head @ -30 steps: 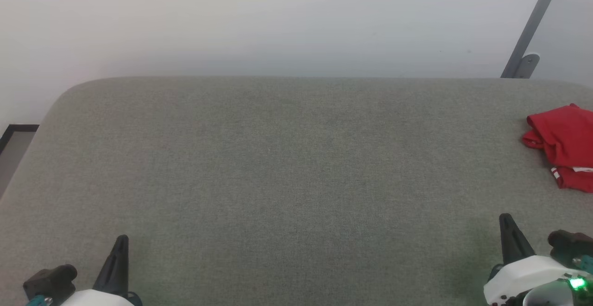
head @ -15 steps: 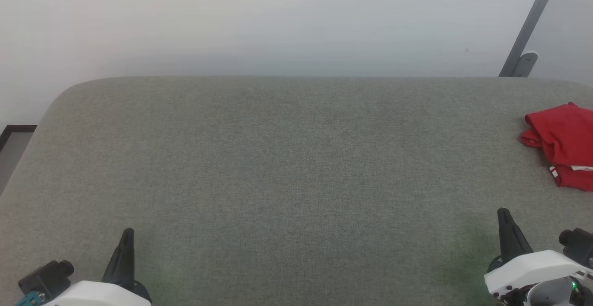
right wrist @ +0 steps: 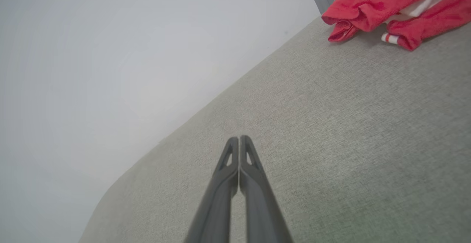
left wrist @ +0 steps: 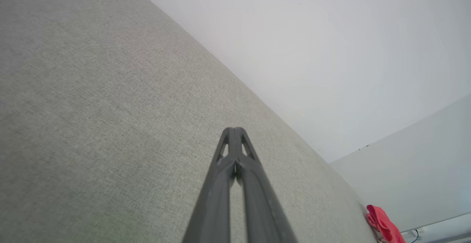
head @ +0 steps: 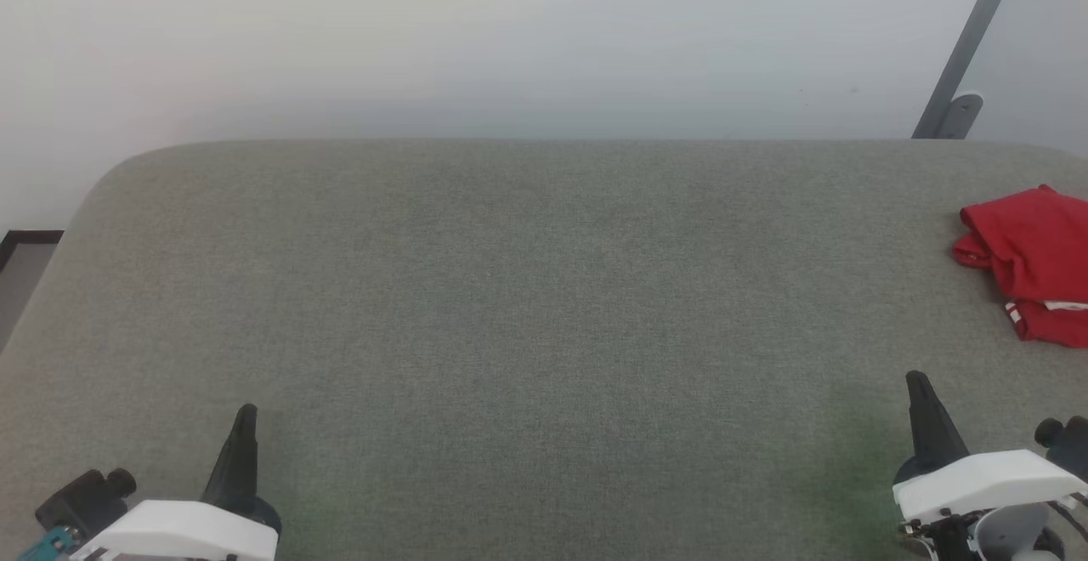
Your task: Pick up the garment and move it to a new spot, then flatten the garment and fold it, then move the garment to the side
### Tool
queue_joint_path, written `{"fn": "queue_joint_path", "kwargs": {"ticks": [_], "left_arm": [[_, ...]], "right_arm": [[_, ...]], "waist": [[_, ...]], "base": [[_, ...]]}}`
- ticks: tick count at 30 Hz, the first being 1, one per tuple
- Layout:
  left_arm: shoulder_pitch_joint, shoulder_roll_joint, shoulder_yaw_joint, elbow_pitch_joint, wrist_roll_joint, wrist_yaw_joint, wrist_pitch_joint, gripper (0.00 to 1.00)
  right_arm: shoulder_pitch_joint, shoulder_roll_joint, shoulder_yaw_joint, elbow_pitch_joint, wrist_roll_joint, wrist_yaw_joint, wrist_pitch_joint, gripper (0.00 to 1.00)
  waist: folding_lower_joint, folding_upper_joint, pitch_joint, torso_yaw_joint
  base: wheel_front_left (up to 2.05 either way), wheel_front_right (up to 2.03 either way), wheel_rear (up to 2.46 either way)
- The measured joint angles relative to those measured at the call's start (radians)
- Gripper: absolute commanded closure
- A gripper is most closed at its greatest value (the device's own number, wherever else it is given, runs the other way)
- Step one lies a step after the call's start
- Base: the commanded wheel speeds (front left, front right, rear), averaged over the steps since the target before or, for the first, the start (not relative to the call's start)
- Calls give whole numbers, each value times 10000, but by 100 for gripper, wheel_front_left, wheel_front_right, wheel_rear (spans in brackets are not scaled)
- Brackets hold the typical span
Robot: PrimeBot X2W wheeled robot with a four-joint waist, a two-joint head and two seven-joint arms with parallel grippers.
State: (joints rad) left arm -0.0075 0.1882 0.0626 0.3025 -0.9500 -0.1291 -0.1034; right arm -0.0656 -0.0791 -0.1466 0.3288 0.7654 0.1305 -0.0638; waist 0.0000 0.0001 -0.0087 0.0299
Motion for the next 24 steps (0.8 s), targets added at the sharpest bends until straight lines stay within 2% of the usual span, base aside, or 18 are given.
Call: {"fn": "queue_joint_path", "kwargs": {"ticks": [24], "left_arm": [[-352,-470,173,-196,-2324,0,771,100]], "right_arm": [[-116,90,115,-286,2930,0,633,100]], "waist": [[0,0,32,-80]], "base": [[0,0,0]]}}
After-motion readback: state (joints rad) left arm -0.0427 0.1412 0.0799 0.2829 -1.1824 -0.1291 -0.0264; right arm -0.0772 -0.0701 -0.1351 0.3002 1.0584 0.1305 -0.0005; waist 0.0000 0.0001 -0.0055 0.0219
